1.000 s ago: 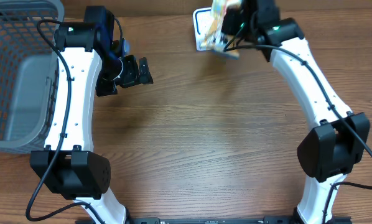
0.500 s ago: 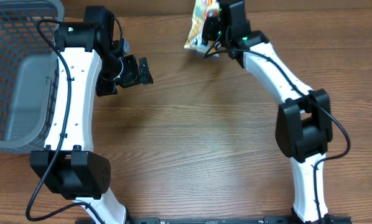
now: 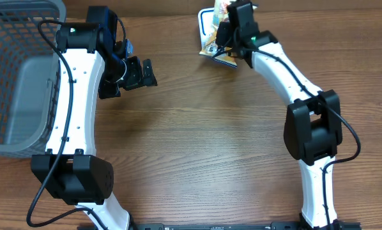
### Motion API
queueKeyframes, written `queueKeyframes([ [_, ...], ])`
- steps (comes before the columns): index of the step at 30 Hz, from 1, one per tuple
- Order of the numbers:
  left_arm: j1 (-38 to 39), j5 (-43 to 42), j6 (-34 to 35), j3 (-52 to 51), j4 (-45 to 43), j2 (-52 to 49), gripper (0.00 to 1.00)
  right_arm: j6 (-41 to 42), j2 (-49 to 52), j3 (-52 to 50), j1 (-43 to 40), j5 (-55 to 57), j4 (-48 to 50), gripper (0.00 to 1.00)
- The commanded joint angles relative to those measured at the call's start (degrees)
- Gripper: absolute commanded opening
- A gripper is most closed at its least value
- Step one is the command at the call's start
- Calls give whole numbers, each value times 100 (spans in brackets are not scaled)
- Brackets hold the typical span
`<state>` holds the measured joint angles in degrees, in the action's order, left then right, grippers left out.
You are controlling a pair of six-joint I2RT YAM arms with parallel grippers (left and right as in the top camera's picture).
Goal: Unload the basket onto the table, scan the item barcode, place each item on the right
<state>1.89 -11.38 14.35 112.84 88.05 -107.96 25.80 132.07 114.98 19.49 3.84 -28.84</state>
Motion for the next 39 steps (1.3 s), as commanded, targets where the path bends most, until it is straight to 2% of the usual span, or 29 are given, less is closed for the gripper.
queueKeyframes([
  [1,37,-20,-151,-26,-11,-42,100,400,-874,710,-509,151,-280,4],
  [7,37,-20,-151,-26,-11,-42,100,940,-1443,1025,-1895,151,-1593,4],
  [13,37,-20,-151,-26,-11,-42,100,1176,-1484,990,-3399,149,-2863,4],
  [19,37,-17,-151,-26,-11,-42,100,1174,-1429,916,-4612,201,-3309,4],
  [23,37,-17,-151,-26,-11,-42,100,1172,-1259,916,-5261,616,-3346,4],
  [26,37,-17,-151,-26,-11,-42,100,1167,-1058,916,-5678,835,-3342,15],
  [28,37,-17,-151,-26,-11,-42,100,1150,-922,916,-5908,898,-3314,19],
  [30,37,-17,-151,-26,-11,-42,100,1145,-780,916,-6081,898,-3279,29],
  [32,37,-17,-151,-26,-11,-42,100,999,-667,916,-6212,798,-3217,43],
  [35,37,-17,-151,-26,-11,-42,100,619,-570,916,-6321,413,-3226,73],
  [38,37,-17,-151,-26,-11,-42,100,269,-643,944,-6356,-192,-3423,93],
  [39,37,-20,-151,-26,-11,-42,100,240,-713,968,-6363,-385,-3523,95],
])
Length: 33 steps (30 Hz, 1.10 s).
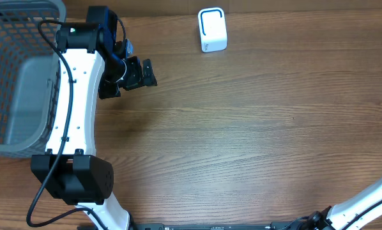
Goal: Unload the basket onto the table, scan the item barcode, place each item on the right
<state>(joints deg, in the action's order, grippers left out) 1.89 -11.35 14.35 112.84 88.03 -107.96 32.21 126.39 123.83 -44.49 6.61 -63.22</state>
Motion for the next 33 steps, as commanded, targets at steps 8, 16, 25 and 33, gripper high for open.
queueKeyframes([
  [8,37,-20,-151,-26,-9,-42,100,-398,-1469,153,39,-1707,-1082,99],
  [16,39,-20,-151,-26,-9,-42,100,-566,-2802,144,337,-1768,-3003,100],
  [25,37,-20,-151,-26,-9,-42,100,-1126,-4271,-446,1731,-2284,-3383,100],
  [33,37,-22,-151,-26,-9,-42,100,-1145,-5171,-1810,3764,-2688,-3383,100],
])
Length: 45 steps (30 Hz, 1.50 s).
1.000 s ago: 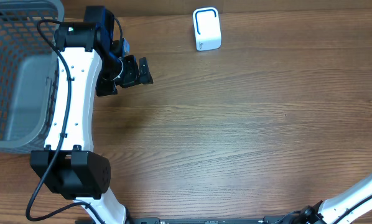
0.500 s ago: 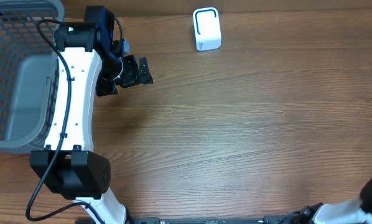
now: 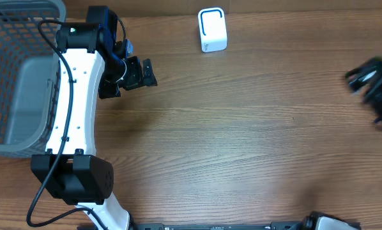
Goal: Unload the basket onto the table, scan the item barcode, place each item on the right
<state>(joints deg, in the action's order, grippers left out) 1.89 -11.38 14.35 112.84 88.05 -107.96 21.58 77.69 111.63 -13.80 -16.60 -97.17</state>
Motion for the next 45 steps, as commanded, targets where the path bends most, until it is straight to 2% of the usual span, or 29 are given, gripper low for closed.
queueKeyframes([
  [1,37,-17,-151,-26,-11,-42,100,-59,-363,-791,951,-516,13,100],
  [7,37,-20,-151,-26,-11,-42,100,-66,-280,-1274,1818,-726,13,100],
  [14,37,-20,-151,-26,-11,-42,100,-114,-243,-1283,1858,-273,11,100],
  [21,37,-17,-151,-26,-11,-42,100,-256,-686,-1296,1858,7,57,100],
  [27,37,-17,-151,-26,-11,-42,100,-293,-1099,-1303,1860,208,588,100],
  [32,37,-17,-151,-26,-11,-42,100,-868,-1578,-1582,1873,219,1405,100],
  [36,37,-17,-151,-26,-11,-42,100,-1123,-2424,-2612,1873,219,2319,100],
  [45,37,-17,-151,-26,-11,-42,100,-1309,-5029,-6343,2090,109,5571,100],
])
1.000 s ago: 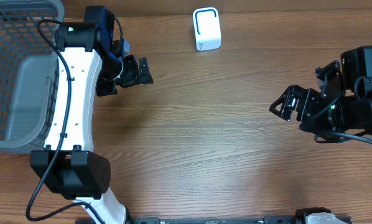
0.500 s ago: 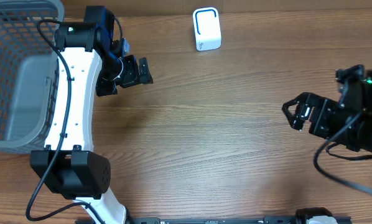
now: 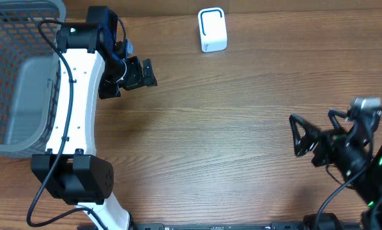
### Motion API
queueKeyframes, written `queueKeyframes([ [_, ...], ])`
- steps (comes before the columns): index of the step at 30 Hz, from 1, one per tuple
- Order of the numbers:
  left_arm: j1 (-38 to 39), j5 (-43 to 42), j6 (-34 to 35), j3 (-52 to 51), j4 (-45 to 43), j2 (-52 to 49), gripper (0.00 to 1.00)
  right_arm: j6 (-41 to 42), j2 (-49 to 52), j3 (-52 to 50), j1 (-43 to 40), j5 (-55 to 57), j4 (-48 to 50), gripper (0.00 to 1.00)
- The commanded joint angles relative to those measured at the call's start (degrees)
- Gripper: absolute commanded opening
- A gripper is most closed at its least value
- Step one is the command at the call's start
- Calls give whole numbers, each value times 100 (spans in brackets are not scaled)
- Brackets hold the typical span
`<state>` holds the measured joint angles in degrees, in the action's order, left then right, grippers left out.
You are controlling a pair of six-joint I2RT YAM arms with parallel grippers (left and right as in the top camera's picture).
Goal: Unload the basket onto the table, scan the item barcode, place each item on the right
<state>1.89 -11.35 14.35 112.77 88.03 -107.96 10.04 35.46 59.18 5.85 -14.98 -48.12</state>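
Note:
A white scanner with a blue outline (image 3: 212, 29) stands at the far edge of the table, uncovered. No item to scan shows in the overhead view. My right gripper (image 3: 296, 135) hovers over the right middle of the table, pointing left, open with nothing between its fingers. My left gripper (image 3: 140, 73) sits at the upper left, between the basket and the scanner, its fingers apart and empty.
A grey mesh basket (image 3: 12, 38) fills the left edge of the table. A small pale object peeks in at the right edge. The left arm's white link (image 3: 73, 102) runs down the left side.
My right gripper was a blur at the right edge, further up. It is now lower and further left, over the right middle of the table, open. The left arm has not moved.
My right gripper held a colourful packet over the scanner at the far edge. Then the arm was almost out of view, the packet gone and the scanner bare. It reappeared blurred at the right edge and now hangs open and empty at right middle.

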Motion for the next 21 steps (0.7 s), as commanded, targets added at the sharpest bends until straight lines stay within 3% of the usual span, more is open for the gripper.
queueKeyframes([
  [1,37,-20,-151,-20,-9,-42,100,-153,-1045,-1405,131,-76,916,100],
  [10,37,-22,-151,-20,-9,-42,100,-107,-2800,-4094,129,-313,3368,100],
  [16,37,-22,-151,-20,-9,-42,100,-111,-3274,-5080,127,-308,4653,100],
  [21,37,-20,-151,-20,-9,-42,100,-114,-3508,-5447,127,-149,5021,100],
])
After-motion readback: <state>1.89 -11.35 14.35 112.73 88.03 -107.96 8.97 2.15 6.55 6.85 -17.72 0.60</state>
